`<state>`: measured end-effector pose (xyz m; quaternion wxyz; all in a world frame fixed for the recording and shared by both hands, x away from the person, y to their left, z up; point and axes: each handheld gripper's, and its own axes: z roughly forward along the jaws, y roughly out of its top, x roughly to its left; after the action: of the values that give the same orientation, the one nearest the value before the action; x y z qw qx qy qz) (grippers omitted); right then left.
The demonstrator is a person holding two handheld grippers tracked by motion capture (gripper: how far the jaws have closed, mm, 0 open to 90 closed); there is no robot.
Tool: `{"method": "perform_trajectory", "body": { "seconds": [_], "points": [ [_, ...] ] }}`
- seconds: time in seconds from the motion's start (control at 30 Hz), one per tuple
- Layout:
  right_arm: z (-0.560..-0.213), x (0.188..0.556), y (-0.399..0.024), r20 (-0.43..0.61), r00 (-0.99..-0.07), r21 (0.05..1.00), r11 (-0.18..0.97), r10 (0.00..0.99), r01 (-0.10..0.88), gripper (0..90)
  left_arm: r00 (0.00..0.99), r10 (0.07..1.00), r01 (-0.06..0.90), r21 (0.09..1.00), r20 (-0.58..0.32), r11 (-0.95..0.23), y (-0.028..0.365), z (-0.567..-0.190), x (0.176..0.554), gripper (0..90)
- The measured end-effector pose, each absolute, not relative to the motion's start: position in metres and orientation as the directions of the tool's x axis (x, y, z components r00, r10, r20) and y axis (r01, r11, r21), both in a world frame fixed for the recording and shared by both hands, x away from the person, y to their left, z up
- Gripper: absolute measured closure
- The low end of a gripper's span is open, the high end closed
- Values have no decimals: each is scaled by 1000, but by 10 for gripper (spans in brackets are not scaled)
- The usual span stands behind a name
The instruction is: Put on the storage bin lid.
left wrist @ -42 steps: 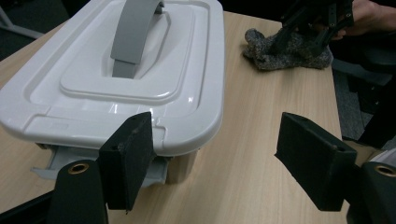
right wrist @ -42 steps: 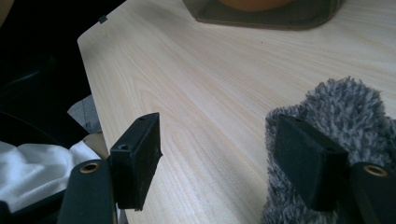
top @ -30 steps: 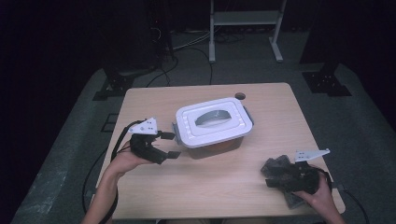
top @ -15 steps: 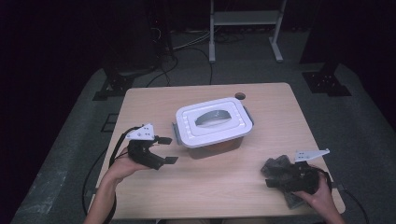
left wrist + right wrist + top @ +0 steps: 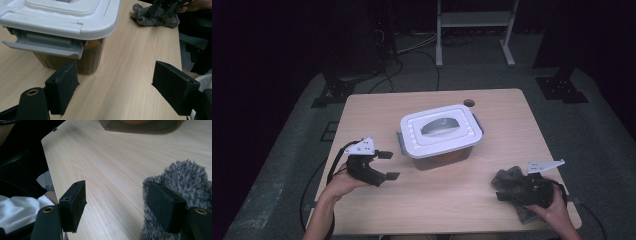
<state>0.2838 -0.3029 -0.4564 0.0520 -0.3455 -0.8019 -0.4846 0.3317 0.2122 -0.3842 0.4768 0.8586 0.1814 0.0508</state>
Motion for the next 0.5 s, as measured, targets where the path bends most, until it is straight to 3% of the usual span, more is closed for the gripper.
{"method": "perform_trajectory", "body": {
  "seconds": [0.5],
  "points": [
    [-457,284,-302,417,-756,741,294,504,604,310,914,390,298,834,-110,-464,225,-399,324,184]
  ]
}}
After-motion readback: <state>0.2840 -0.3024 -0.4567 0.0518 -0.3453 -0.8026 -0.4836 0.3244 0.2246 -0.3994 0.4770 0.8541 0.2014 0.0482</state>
